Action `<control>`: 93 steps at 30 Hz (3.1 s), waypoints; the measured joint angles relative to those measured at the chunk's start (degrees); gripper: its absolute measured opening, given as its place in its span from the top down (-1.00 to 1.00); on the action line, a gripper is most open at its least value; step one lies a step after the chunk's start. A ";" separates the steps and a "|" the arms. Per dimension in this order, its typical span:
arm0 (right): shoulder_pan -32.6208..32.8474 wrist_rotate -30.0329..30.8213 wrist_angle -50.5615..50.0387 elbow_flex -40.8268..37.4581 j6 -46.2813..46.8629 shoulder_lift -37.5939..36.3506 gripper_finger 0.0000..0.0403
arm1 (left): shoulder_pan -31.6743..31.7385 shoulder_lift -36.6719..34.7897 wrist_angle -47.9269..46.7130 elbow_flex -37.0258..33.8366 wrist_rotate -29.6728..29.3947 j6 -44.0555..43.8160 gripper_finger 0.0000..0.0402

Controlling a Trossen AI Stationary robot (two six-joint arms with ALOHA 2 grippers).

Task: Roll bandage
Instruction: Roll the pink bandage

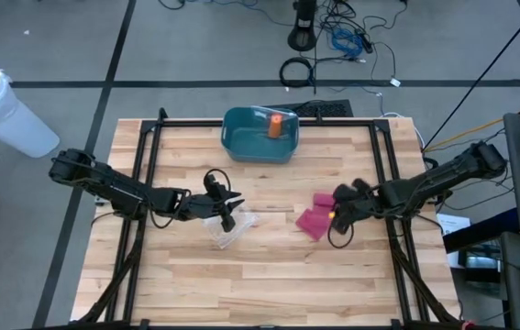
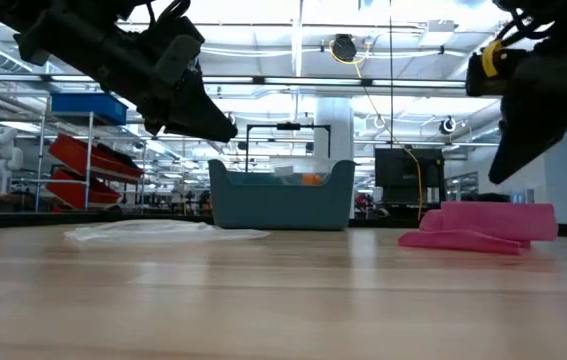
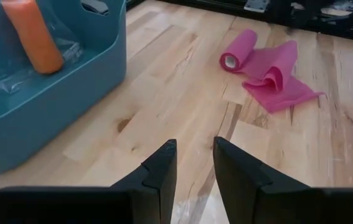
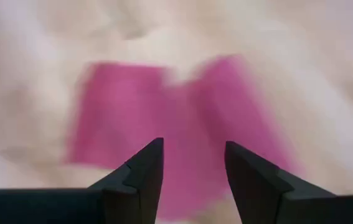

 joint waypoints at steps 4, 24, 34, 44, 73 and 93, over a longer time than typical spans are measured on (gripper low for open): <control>0.00 4.40 -8.09 -0.71 12.86 -3.63 0.23 | 0.00 0.00 -0.06 0.00 0.00 -0.02 0.46; -4.33 -0.02 8.98 -16.03 17.97 -13.27 0.23 | 0.50 0.00 -0.45 0.00 -0.13 0.42 0.46; -13.31 -2.43 13.92 -16.03 6.25 -10.23 0.23 | 2.02 2.34 3.45 0.02 1.30 0.41 0.46; -17.75 -6.08 24.10 -16.03 0.00 -3.50 0.23 | 8.19 17.06 18.35 6.95 17.19 1.69 0.50; -17.79 -8.73 39.63 -15.95 -5.49 5.00 0.23 | 15.43 47.13 18.82 32.09 37.38 -0.02 0.50; -17.70 -12.59 44.67 -16.14 -11.10 6.52 0.38 | 15.32 47.25 15.42 33.14 35.65 -0.01 0.51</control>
